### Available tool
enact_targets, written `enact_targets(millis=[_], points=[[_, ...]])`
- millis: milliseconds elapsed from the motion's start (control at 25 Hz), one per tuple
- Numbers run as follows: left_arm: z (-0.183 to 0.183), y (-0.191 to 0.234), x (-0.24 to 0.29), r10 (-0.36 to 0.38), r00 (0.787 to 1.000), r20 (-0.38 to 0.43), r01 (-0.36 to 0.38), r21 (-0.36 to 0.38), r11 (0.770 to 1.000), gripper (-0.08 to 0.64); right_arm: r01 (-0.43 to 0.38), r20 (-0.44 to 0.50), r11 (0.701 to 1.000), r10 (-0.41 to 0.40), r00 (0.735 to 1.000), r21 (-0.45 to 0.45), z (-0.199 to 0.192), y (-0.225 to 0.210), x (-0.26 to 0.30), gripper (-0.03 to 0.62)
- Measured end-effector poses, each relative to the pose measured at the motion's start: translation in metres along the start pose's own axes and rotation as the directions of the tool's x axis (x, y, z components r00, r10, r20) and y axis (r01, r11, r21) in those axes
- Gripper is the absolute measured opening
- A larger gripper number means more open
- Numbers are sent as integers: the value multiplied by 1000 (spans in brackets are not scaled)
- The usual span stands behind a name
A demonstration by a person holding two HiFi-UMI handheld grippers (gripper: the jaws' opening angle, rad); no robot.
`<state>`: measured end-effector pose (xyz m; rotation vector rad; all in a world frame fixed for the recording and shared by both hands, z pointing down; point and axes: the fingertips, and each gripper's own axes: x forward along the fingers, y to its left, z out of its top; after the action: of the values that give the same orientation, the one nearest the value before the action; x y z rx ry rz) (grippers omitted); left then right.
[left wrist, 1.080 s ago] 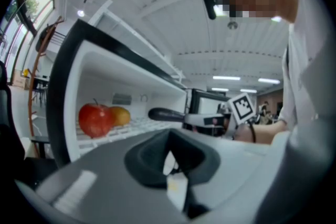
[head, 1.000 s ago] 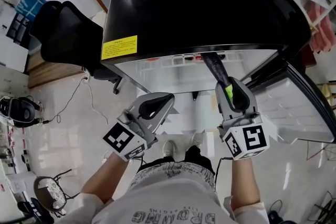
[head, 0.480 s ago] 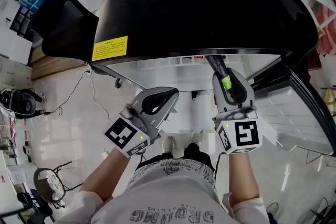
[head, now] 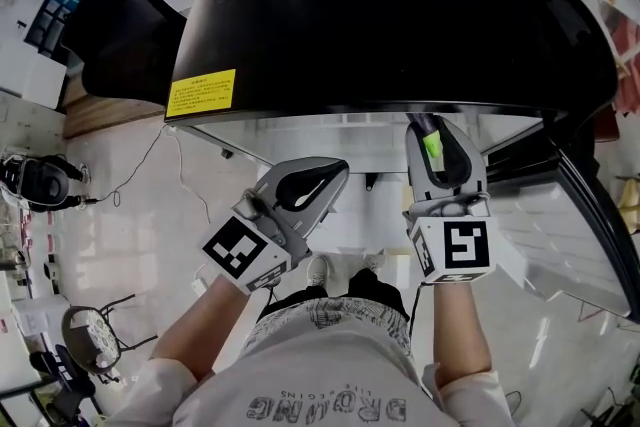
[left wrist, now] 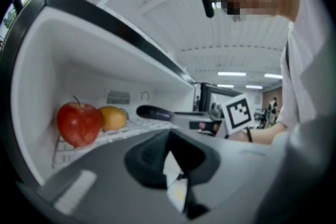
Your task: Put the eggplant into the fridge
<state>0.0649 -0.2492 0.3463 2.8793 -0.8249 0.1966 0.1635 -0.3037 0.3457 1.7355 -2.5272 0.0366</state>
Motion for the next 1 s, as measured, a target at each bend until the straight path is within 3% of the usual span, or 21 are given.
enact_targets(millis=[1000], points=[[1, 7, 0, 51, 999, -13, -51, 8, 999, 8, 59, -75, 975, -77, 994, -215, -17, -6, 42, 129]])
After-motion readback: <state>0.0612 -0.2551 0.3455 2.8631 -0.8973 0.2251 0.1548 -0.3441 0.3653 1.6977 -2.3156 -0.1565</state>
